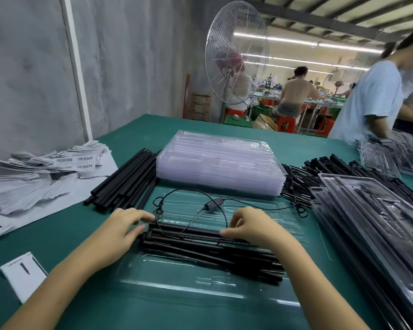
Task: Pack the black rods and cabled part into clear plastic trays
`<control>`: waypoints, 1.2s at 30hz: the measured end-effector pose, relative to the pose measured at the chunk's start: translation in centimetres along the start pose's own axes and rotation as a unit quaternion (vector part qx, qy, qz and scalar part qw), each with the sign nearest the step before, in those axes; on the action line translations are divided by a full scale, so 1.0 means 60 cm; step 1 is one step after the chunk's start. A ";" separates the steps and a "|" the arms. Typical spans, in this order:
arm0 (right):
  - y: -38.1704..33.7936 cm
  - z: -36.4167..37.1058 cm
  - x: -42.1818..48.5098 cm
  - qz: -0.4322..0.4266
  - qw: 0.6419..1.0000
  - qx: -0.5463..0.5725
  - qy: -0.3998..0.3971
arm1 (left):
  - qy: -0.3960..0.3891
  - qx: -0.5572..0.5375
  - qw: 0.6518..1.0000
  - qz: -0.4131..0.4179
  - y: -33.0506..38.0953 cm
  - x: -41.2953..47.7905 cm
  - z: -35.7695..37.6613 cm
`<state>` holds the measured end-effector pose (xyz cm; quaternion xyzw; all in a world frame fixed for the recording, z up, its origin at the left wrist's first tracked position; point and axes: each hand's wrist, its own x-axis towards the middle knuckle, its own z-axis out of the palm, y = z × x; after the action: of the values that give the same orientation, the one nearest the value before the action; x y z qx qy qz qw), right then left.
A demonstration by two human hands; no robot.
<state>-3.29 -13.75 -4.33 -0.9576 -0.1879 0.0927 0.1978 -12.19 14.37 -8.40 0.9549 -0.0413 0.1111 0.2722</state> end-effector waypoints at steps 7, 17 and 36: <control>0.008 0.006 -0.011 -0.043 0.997 -0.042 -0.057 | -0.082 0.004 0.996 -0.020 -0.009 0.001 -0.015; -0.035 -0.028 -0.056 -0.086 0.996 -0.020 -0.028 | -0.068 -0.139 0.987 -0.031 0.004 0.001 -0.052; -0.050 -0.070 -0.057 -0.142 0.979 -0.078 0.125 | -0.167 -0.511 0.828 -0.163 0.022 0.066 -0.064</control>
<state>-6.34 -13.97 1.06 -0.9376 -0.3026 -0.0713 0.1559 -9.23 15.20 -3.62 0.6766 0.0194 -0.1325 0.7241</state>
